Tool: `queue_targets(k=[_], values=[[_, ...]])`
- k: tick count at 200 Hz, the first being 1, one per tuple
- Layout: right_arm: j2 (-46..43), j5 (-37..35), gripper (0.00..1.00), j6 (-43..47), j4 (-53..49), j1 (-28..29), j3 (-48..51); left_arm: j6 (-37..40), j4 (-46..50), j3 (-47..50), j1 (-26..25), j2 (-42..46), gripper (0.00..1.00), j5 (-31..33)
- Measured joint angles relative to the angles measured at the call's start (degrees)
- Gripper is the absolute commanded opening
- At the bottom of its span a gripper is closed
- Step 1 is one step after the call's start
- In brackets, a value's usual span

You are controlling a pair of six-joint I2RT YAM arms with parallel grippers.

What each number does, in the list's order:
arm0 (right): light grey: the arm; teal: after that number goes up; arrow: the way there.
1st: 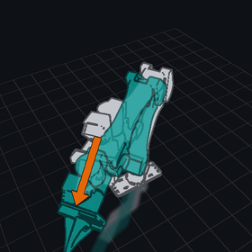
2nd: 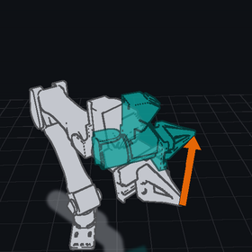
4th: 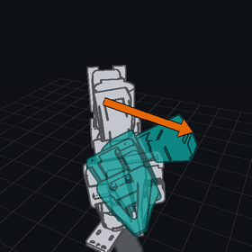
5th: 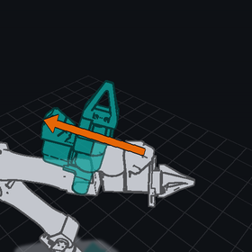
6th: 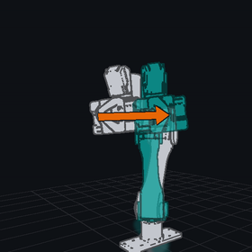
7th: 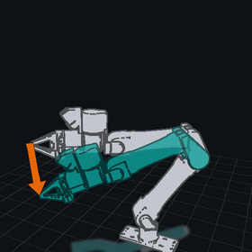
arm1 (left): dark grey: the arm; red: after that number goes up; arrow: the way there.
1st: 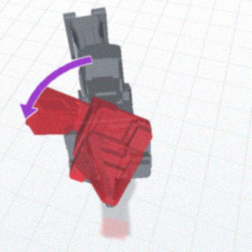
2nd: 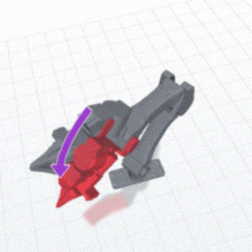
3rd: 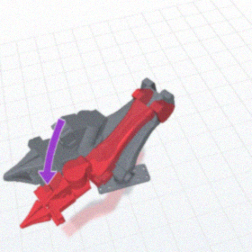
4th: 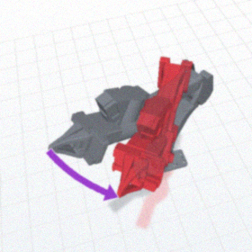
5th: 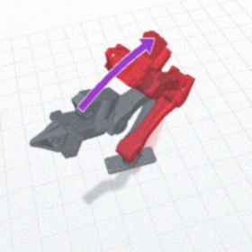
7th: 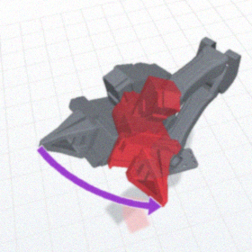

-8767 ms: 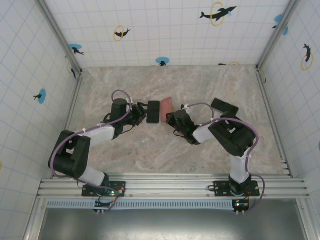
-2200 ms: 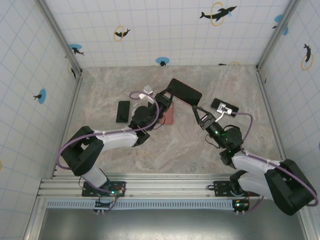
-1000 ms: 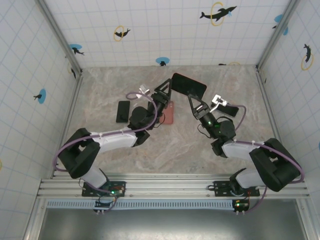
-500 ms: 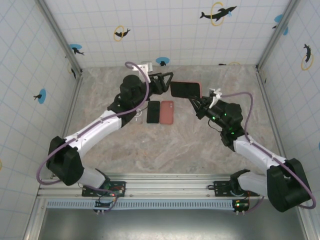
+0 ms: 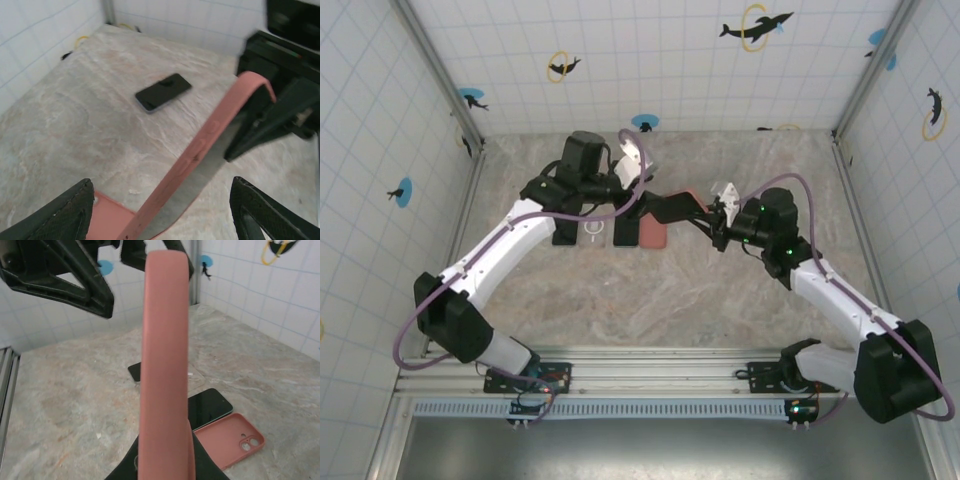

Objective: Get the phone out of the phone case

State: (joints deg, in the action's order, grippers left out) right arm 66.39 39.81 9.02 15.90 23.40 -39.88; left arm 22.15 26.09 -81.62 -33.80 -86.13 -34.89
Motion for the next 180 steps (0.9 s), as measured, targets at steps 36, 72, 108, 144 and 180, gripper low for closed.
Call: queue_targets(k=[36, 72, 108, 144, 180], values=[[2.6, 2.5, 0.04, 8.5, -8.3, 3.1, -4.5, 9.4, 9.0, -1.2, 0.0, -0.6, 0.71, -4.5], [5.1, 3.5, 0.04, 14.6, -14.7, 5.5, -8.6, 13.3, 14.6, -7.0, 0.0, -4.2, 0.54, -8.9], [6.5, 3.8, 0.04, 16.9, -17.0, 6.6, -9.5, 14.1, 17.8, -7.3, 0.0, -4.7, 0.49, -11.8], [6.9, 4.1, 0.04, 17.4, -18.3, 7.4, -10.4, 14.4, 20.0, -7.8, 0.0, -6.2, 0.36, -13.6], [6.9, 4.4, 0.03, 17.2, -18.3, 7.4, -10.8, 15.3, 21.5, -7.8, -0.6, -6.3, 0.18, -13.6]])
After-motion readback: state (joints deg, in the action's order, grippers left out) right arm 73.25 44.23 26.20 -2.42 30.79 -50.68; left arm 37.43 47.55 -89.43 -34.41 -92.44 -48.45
